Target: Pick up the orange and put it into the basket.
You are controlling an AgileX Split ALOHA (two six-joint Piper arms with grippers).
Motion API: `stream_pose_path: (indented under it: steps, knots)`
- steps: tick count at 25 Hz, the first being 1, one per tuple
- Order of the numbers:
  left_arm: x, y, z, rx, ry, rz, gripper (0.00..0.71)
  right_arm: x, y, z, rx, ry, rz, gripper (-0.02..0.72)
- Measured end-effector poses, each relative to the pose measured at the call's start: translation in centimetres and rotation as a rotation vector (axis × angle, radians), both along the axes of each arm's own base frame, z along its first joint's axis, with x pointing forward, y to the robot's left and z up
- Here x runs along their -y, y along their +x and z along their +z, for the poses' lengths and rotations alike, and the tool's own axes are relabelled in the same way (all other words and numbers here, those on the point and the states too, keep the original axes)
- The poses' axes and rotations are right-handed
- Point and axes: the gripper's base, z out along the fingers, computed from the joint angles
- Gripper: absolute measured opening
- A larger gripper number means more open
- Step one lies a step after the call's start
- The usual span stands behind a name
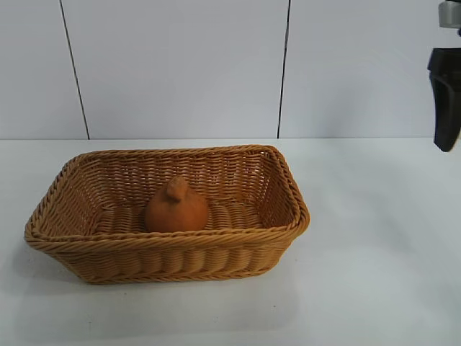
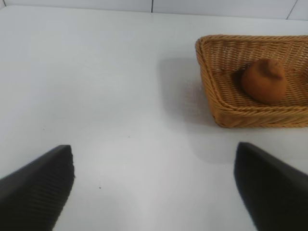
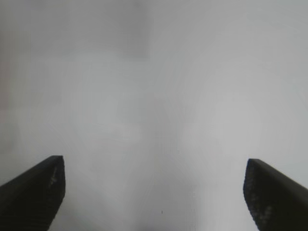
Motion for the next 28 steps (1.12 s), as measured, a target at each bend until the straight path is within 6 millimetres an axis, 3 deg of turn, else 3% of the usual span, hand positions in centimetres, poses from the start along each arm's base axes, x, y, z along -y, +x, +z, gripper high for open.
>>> stream_pose_path:
  steps: [5,10,17,28]
  knots:
    - [0.0,0.0,0.0,0.000,0.000,0.000,0.644,0.5,-7.5,0.4,0.031,0.014,-0.003,0.694]
    - [0.0,0.0,0.0,0.000,0.000,0.000,0.644,1.0,-13.0,0.3,0.194,0.028,-0.004,0.694]
    - [0.0,0.0,0.0,0.000,0.000,0.000,0.644,1.6,-19.4,-1.3,0.399,0.035,0.017,0.694]
    - [0.0,0.0,0.0,0.000,0.000,0.000,0.644,2.1,-26.2,0.9,0.924,0.078,0.019,0.694]
